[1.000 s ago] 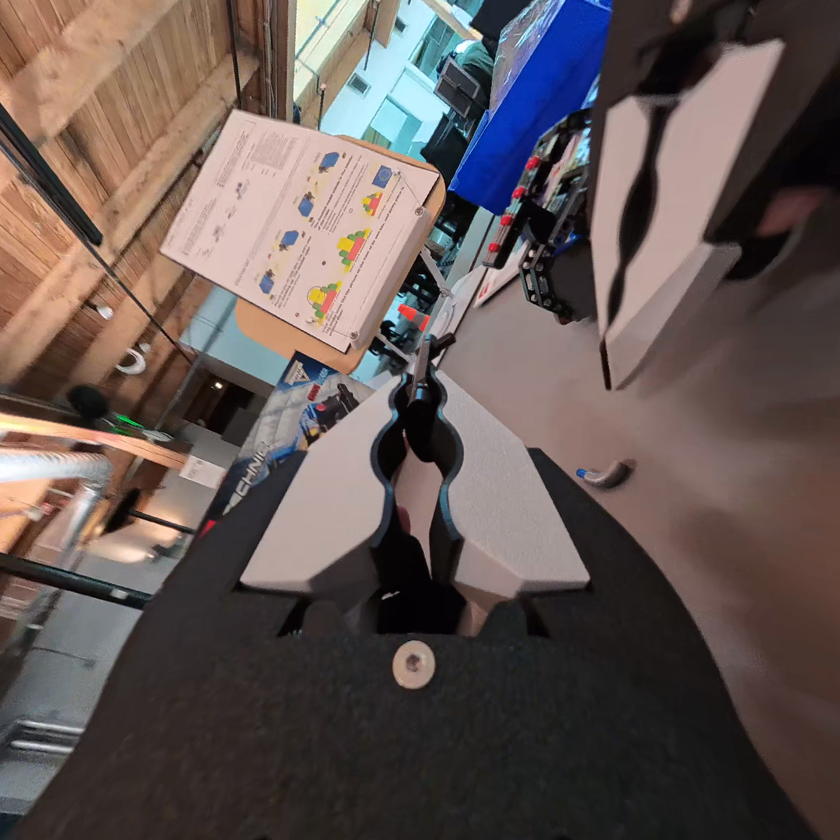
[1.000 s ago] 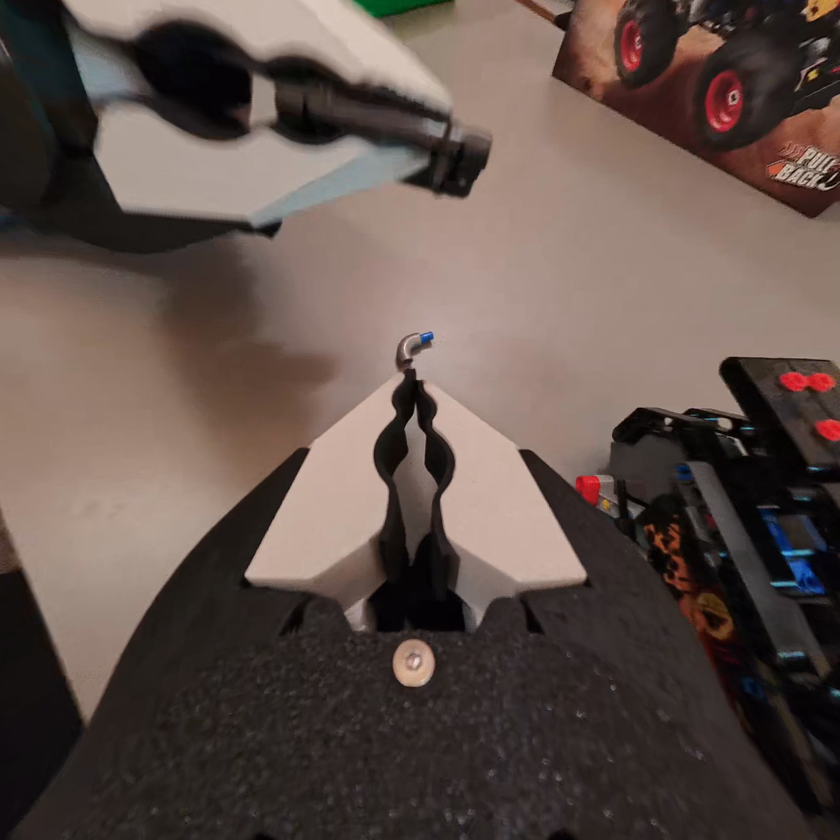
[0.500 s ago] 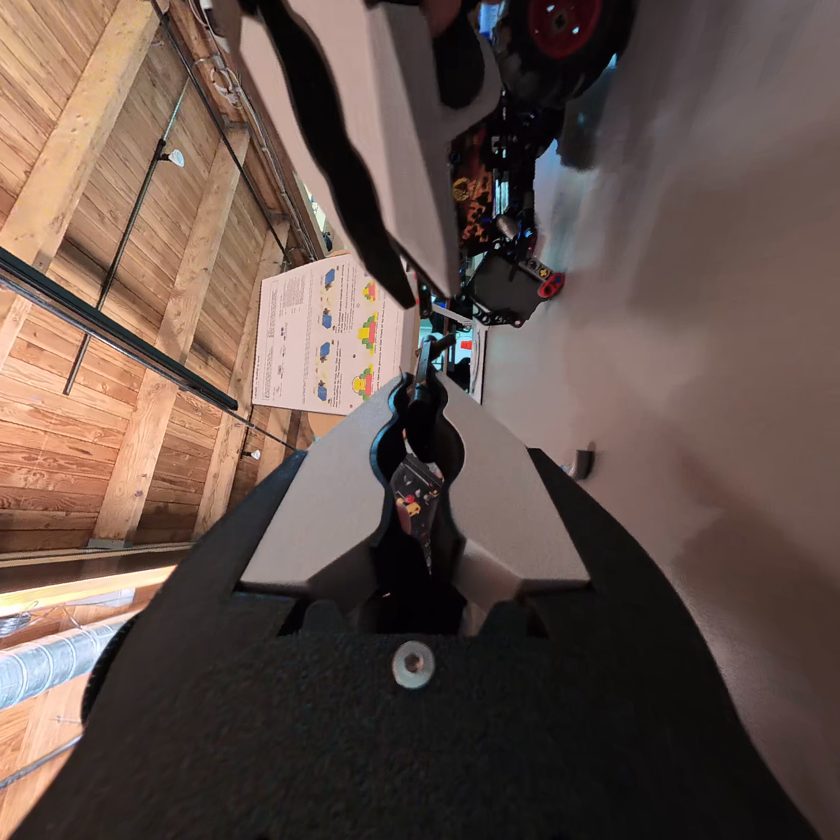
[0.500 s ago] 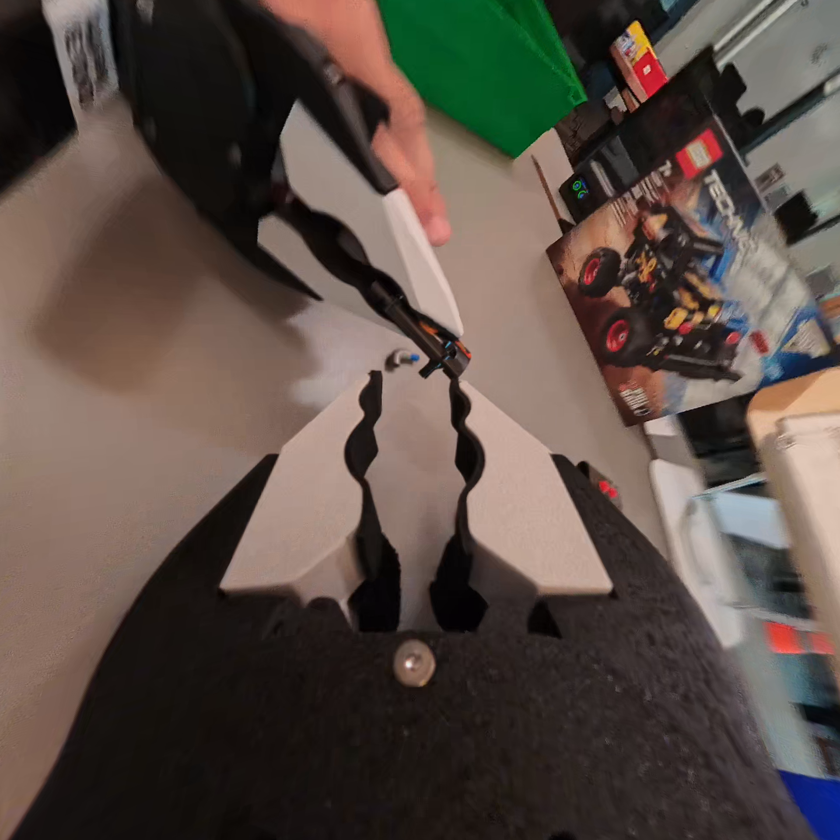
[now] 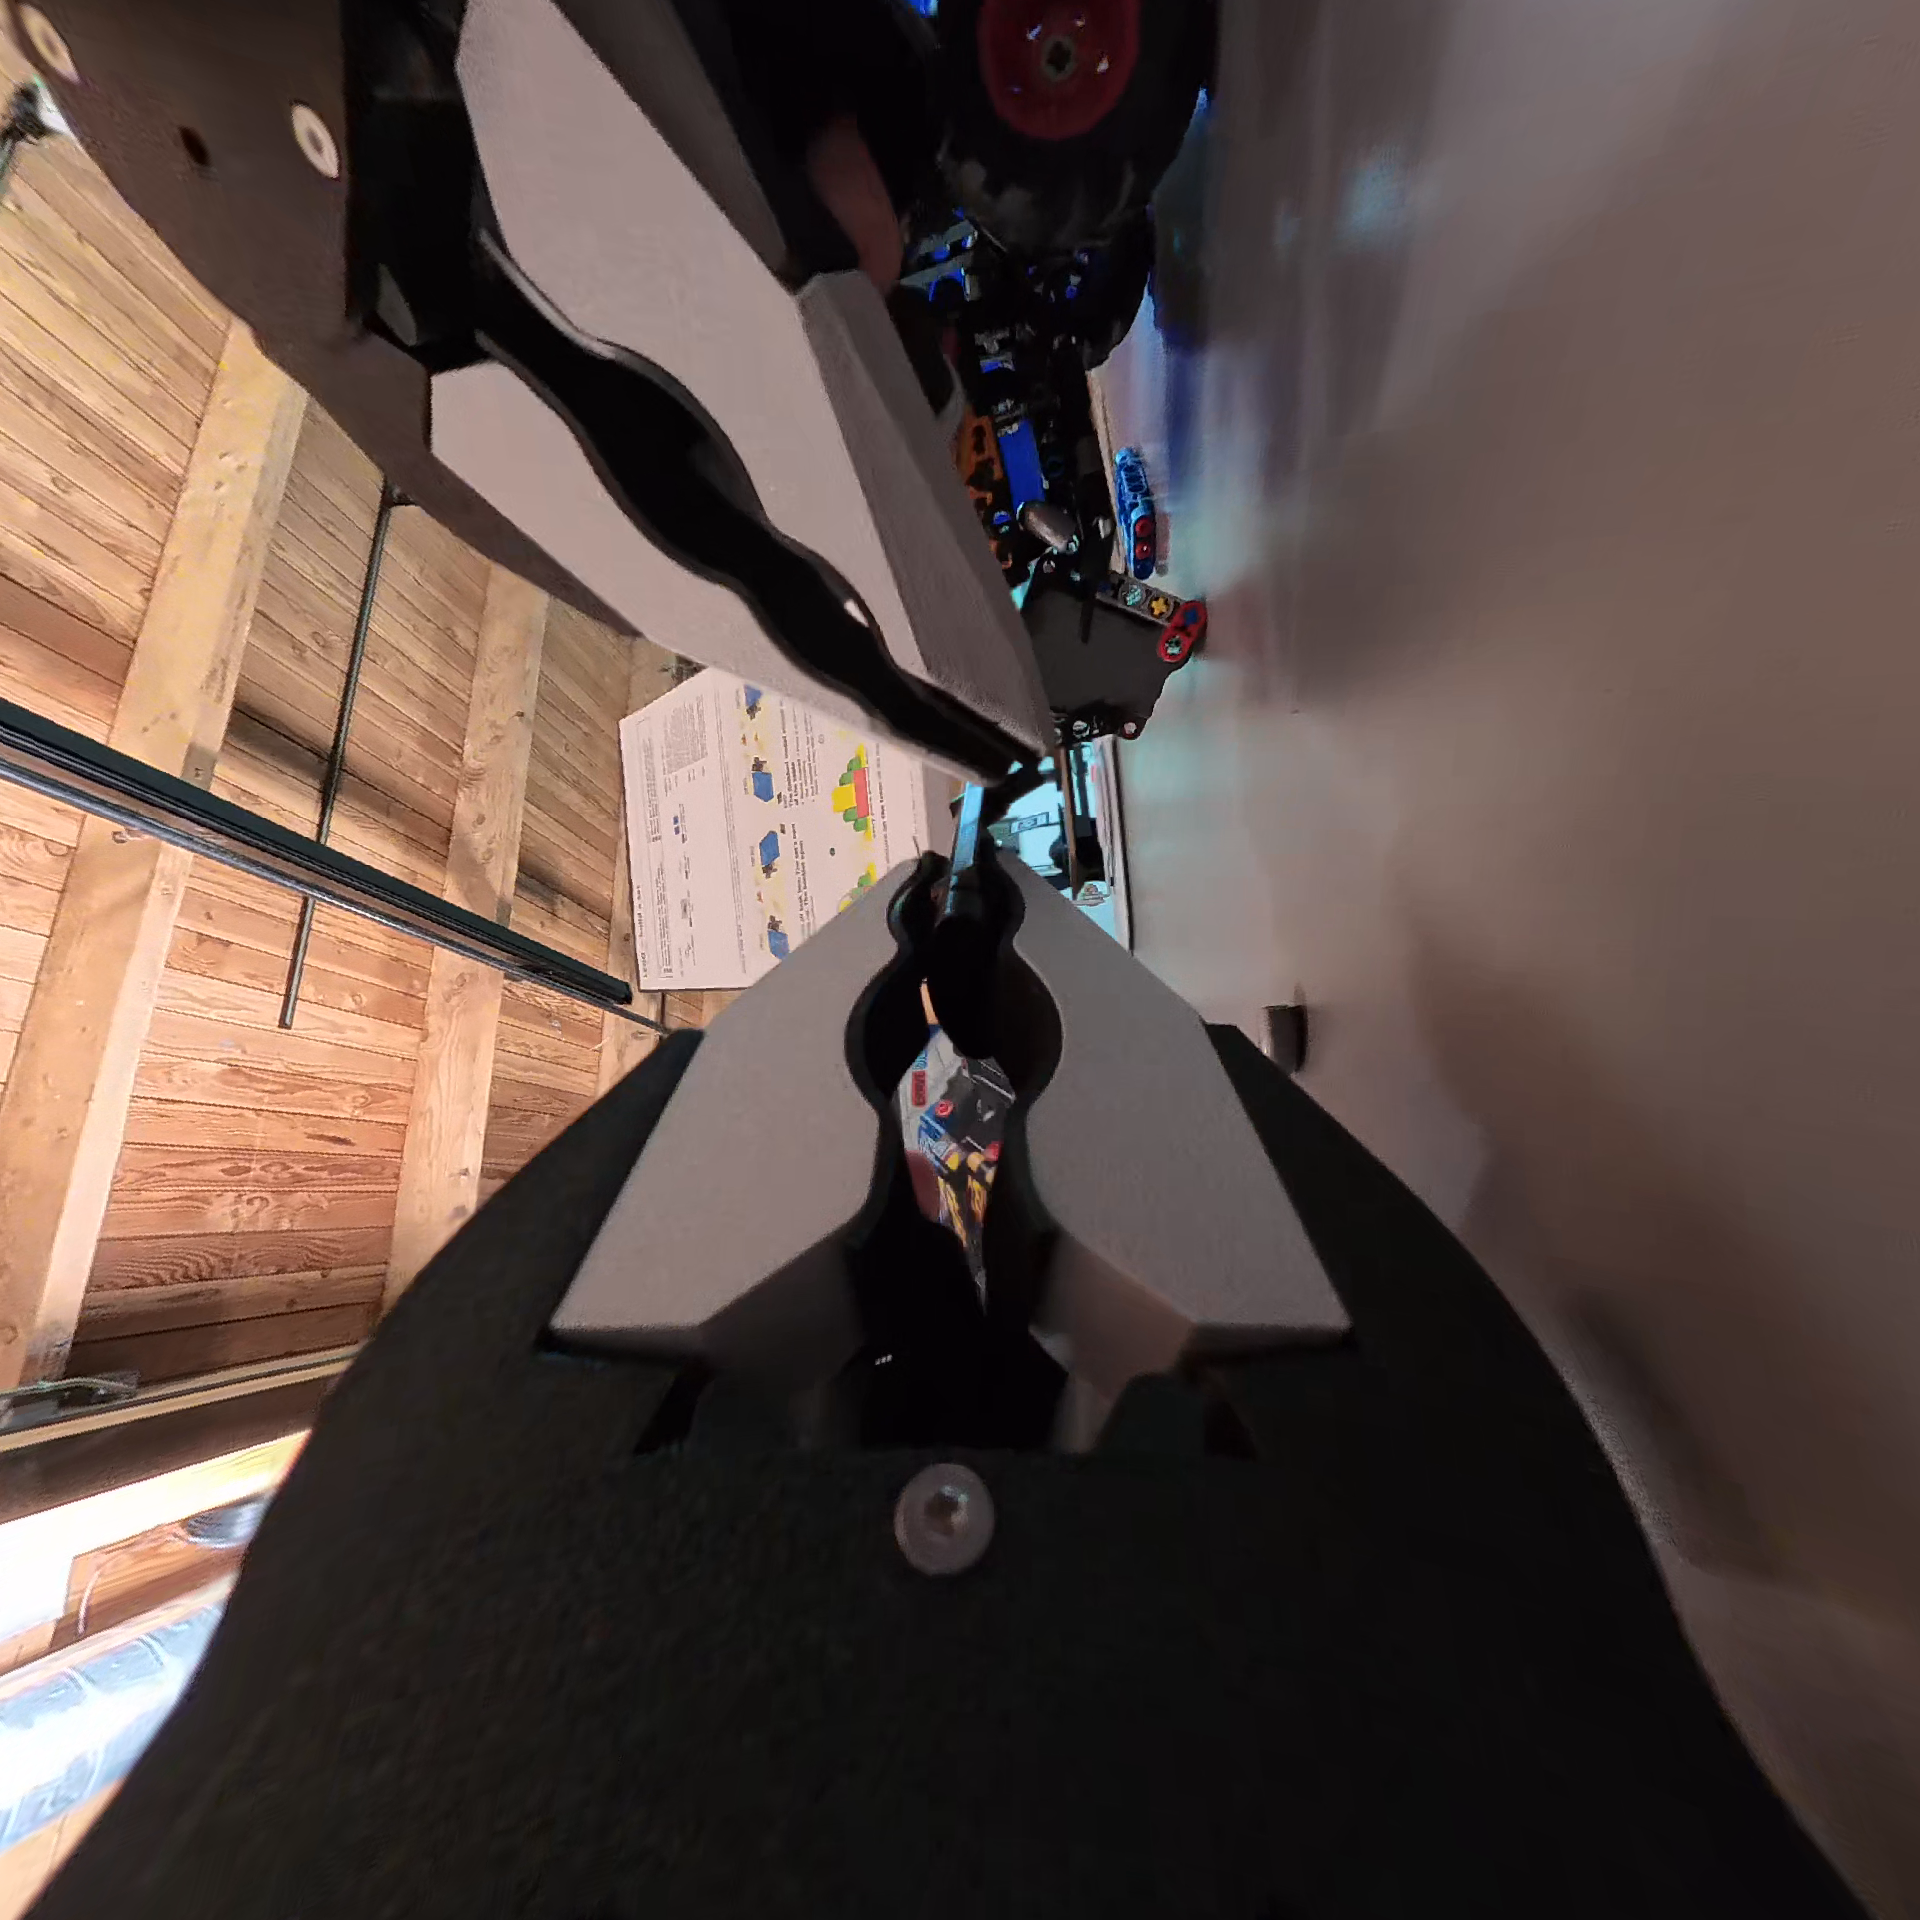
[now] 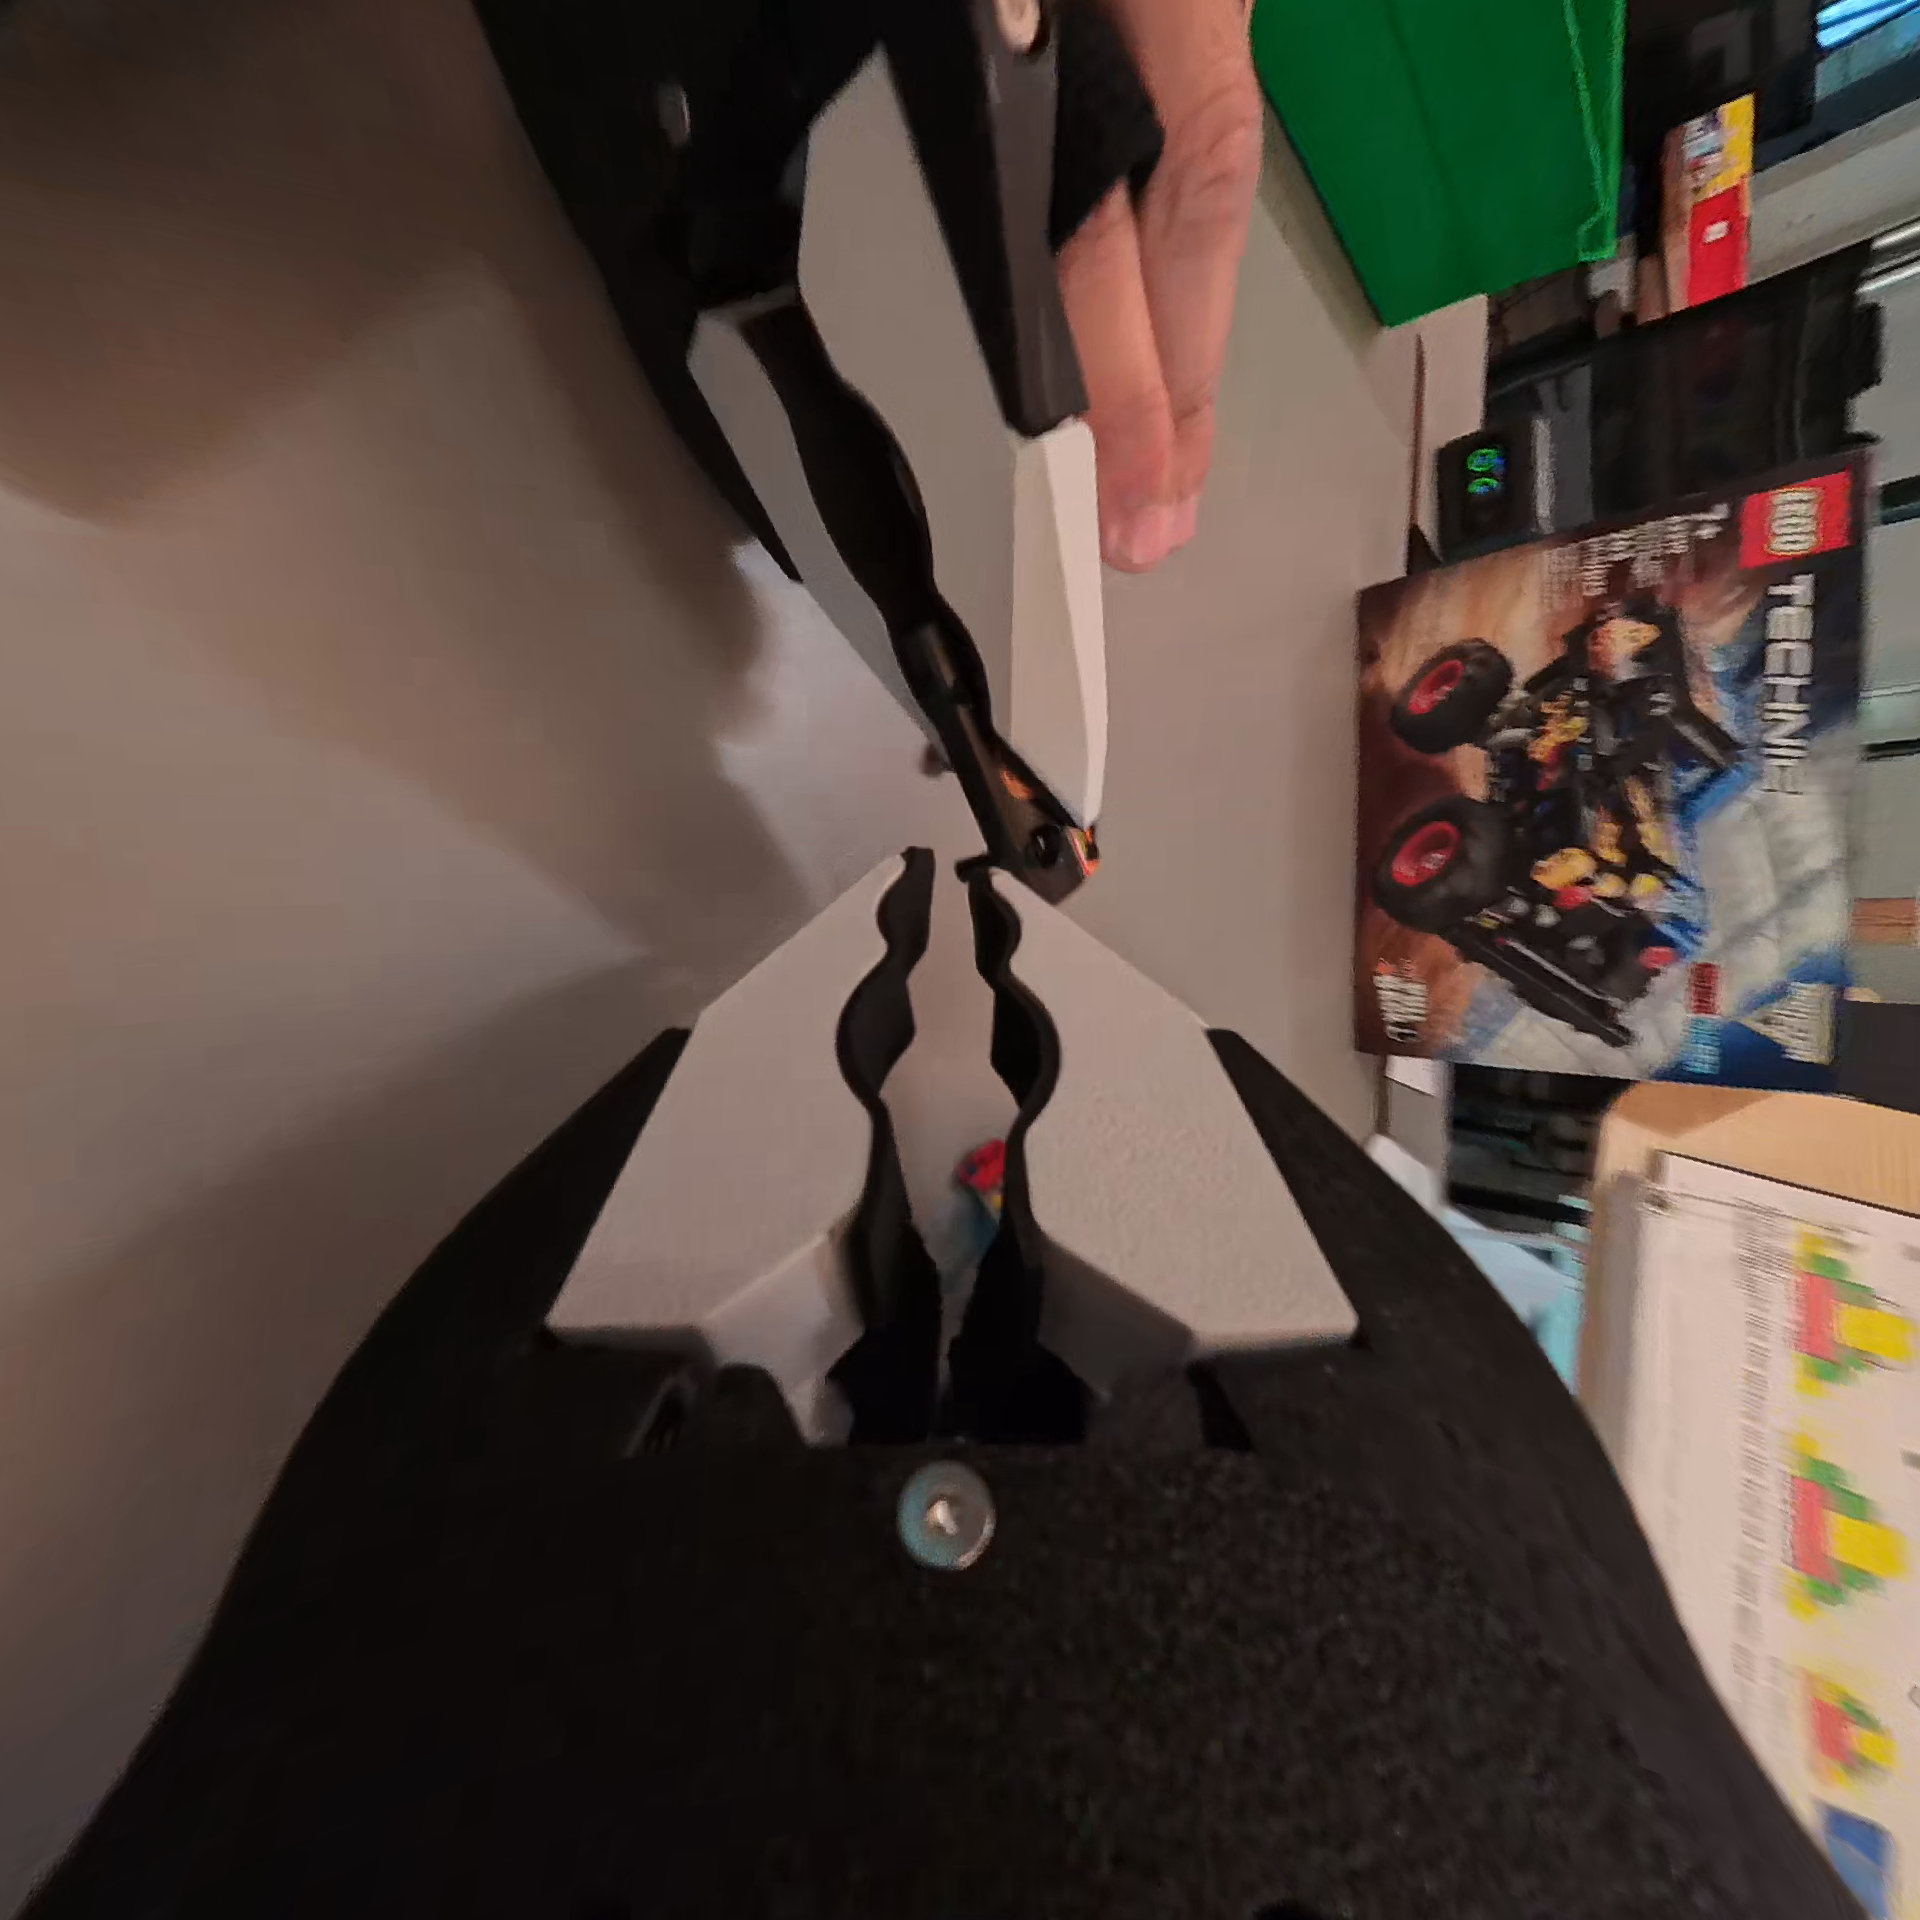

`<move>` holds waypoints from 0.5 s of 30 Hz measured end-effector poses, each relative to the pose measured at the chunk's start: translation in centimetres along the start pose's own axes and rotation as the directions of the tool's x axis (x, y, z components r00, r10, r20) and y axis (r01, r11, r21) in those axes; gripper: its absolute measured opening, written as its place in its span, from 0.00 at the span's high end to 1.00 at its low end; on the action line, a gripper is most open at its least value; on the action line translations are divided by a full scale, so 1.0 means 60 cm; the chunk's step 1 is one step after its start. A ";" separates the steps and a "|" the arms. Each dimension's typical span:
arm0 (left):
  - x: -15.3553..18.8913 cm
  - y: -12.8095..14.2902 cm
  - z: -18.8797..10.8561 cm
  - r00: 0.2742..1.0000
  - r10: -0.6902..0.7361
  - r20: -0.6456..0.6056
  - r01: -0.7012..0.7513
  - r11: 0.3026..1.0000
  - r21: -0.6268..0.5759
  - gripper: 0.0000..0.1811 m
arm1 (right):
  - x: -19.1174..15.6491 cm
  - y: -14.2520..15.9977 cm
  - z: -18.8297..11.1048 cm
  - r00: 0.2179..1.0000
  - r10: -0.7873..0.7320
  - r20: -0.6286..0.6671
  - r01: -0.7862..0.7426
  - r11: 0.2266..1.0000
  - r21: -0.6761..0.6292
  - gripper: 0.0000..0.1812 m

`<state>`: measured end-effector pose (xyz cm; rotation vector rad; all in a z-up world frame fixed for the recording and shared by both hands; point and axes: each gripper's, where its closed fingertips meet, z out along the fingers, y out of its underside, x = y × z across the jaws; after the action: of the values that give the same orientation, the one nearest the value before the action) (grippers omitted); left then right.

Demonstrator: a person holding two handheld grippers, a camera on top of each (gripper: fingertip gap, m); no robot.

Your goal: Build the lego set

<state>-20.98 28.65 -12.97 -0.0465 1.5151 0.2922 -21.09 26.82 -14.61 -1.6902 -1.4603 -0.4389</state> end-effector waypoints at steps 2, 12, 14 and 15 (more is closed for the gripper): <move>-0.001 0.000 -0.001 1.000 -0.008 -0.004 0.008 1.000 0.005 0.98 | 0.006 0.000 -0.004 1.000 0.005 -0.013 -0.005 1.000 0.008 0.94; 0.009 -0.011 -0.003 0.999 0.018 -0.027 -0.017 1.000 0.026 0.98 | -0.002 -0.008 0.002 0.997 -0.022 0.078 0.021 1.000 0.007 0.92; 0.013 -0.011 -0.003 0.999 0.032 -0.039 -0.032 0.999 0.021 0.98 | -0.007 -0.005 0.007 0.994 -0.026 0.108 0.027 1.000 -0.010 0.92; 0.017 -0.011 -0.003 0.998 0.052 -0.041 -0.052 0.999 0.017 0.98 | -0.010 -0.002 0.010 0.991 -0.021 0.129 0.024 1.000 -0.019 0.92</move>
<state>-20.95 28.13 -14.08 -0.0008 1.5617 0.3228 -21.51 26.91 -15.34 -1.7470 -1.5737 -0.3632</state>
